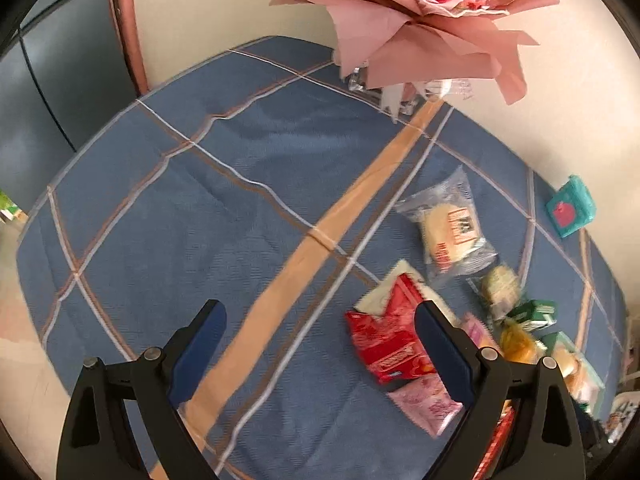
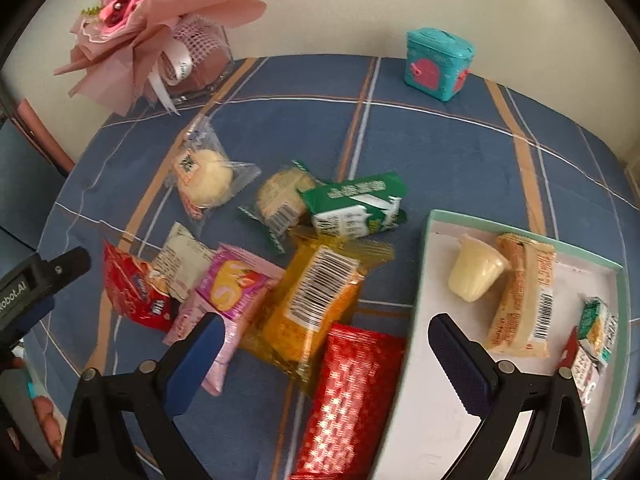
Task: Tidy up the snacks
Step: 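Grasp the red Rolls Kiss bag with the left gripper while the right gripper grasps the yellow bread bag, then carry the red bag and yellow bread bag over the tray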
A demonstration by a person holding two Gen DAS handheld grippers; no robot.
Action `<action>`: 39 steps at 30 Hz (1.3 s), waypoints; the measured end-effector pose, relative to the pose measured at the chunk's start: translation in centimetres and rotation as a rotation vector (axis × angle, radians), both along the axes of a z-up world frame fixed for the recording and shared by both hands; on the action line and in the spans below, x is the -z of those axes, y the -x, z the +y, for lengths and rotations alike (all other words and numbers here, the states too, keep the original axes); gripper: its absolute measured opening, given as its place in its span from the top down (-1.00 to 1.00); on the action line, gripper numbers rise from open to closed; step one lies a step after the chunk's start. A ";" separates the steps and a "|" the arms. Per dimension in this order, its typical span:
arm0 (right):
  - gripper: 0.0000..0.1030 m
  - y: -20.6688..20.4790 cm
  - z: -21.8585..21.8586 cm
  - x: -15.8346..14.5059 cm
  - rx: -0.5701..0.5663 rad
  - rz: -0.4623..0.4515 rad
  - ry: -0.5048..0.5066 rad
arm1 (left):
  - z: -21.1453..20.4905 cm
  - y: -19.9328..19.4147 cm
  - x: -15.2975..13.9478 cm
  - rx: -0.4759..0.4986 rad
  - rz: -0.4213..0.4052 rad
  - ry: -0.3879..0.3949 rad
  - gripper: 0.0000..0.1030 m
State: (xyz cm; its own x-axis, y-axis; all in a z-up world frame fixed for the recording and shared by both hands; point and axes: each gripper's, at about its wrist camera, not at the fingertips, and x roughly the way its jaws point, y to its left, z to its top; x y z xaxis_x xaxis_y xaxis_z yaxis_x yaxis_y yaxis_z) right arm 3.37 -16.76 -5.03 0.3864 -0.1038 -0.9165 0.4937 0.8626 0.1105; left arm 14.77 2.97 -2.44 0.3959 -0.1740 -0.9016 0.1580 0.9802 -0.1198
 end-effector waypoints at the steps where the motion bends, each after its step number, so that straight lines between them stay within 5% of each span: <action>1: -1.00 -0.1 0.2 0.2 -0.001 -0.001 -0.003 | -0.2 0.0 0.1 0.014 0.010 0.016 -0.85; 8: -0.96 -0.6 0.5 1.7 0.017 0.035 0.009 | -2.4 -0.2 1.4 0.064 0.085 0.059 -0.85; 12: -0.73 -0.5 0.3 2.1 0.033 0.043 0.032 | -3.4 -0.3 2.9 0.076 0.114 0.035 -0.80; 21: -0.26 -1.4 1.2 2.8 -0.010 0.036 0.040 | -4.9 -0.2 4.8 0.098 0.146 0.011 -0.26; 25: -0.23 -1.8 1.6 3.5 -0.029 0.048 0.052 | -4.9 -0.3 5.3 0.094 0.153 0.002 -0.14; 39: 0.09 -1.2 0.5 3.4 -0.006 0.009 -0.035 | -4.9 0.0 5.0 0.076 0.135 -0.012 -0.08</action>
